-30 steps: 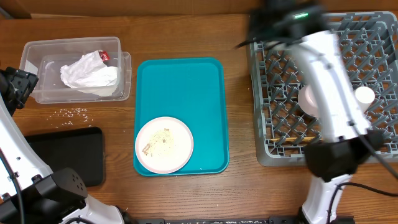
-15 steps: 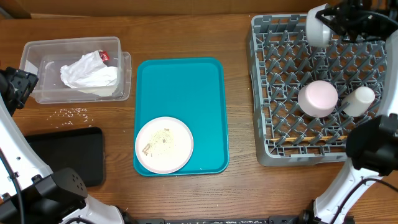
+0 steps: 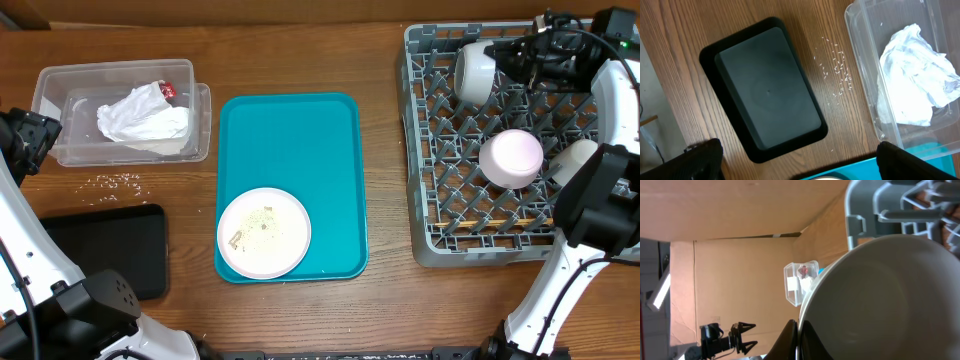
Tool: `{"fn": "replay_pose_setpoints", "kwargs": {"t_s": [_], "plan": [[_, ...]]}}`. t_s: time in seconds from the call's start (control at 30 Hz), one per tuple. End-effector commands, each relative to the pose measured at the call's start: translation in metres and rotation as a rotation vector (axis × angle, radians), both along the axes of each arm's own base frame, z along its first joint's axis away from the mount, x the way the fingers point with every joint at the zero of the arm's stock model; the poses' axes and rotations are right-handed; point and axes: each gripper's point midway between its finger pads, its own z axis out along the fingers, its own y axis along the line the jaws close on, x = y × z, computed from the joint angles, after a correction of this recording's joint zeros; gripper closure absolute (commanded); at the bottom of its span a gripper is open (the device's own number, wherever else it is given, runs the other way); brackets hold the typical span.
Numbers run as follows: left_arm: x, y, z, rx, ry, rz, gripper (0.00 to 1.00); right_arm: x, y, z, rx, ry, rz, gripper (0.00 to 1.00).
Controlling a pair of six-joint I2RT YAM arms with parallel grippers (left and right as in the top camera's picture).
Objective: Sort waste into correct bins and load items into the dishwasher
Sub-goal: 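Carry the saucer to the rack's back row and release it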
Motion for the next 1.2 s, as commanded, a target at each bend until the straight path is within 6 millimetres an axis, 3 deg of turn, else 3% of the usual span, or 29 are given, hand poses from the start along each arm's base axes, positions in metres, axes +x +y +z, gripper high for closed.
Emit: {"fn": "replay_pose_setpoints", "kwargs": {"t_s": [0.0,0.23,0.4,0.63,0.8,0.97,1.1,1.17], "plan": [[0.001,0.001,-0.003,-0.008,0.002,0.019,0.00,0.000,-0.014,0.000,0.001,0.031,-0.041,0.96],[0.001,0.001,-0.003,-0.008,0.002,0.019,0.00,0.001,-0.036,-0.008,-0.037,0.064,-0.099,0.95],[0.001,0.001,-0.003,-0.008,0.002,0.019,0.00,0.001,-0.049,-0.011,-0.058,0.065,-0.129,0.85],[0.001,0.001,-0.003,-0.008,0.002,0.019,0.00,0.002,-0.071,-0.007,-0.094,0.071,-0.188,0.80],[0.001,0.001,-0.003,-0.008,0.002,0.019,0.01,0.002,-0.108,0.014,-0.174,0.065,-0.302,0.74],[0.001,0.001,-0.003,-0.008,0.002,0.019,0.00,-0.012,-0.143,0.045,-0.272,0.062,-0.421,0.63],[0.001,0.001,-0.003,-0.008,0.002,0.020,0.00,-0.027,-0.147,0.060,-0.351,0.066,-0.453,0.63],[0.001,0.001,-0.003,-0.008,0.002,0.019,0.00,-0.034,-0.140,0.063,-0.408,0.068,-0.439,0.63]]}}
